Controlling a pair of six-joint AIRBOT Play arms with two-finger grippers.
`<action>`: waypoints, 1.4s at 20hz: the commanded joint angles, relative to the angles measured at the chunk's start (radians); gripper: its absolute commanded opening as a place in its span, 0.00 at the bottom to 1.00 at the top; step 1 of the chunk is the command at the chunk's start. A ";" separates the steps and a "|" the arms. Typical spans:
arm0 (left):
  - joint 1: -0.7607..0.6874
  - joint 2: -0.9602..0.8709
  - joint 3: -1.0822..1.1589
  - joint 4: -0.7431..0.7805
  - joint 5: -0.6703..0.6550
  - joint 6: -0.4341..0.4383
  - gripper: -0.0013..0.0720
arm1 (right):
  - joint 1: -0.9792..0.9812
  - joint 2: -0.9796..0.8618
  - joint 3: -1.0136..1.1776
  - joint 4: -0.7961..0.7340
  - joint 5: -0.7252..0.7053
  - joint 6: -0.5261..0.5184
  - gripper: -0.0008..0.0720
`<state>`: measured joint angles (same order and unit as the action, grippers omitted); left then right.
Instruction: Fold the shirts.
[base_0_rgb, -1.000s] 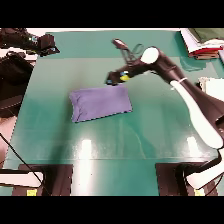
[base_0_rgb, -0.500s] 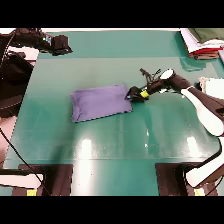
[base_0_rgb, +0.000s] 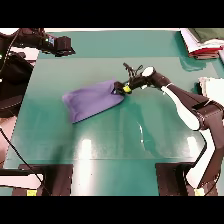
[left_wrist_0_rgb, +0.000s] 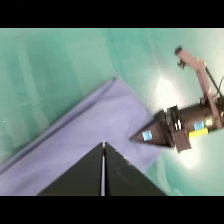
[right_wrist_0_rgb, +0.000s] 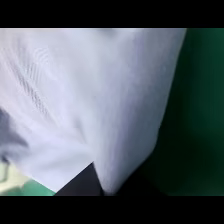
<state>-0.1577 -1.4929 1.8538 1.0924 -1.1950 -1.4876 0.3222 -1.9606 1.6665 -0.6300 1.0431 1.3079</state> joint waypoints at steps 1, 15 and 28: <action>-0.055 -0.001 0.000 0.016 0.005 0.005 0.05 | -0.071 0.021 0.133 -0.124 0.065 0.024 0.03; -0.165 -0.001 0.000 0.003 0.095 0.003 0.06 | -0.983 0.397 0.171 -0.391 0.210 0.125 0.03; -0.165 -0.001 0.000 -0.004 0.095 -0.003 0.06 | -1.113 0.538 0.172 -0.387 -0.087 0.123 0.03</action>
<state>-0.3222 -1.4929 1.8538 1.0889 -1.1004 -1.4910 -0.7856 -1.4734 1.8378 -1.0164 1.0462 1.4353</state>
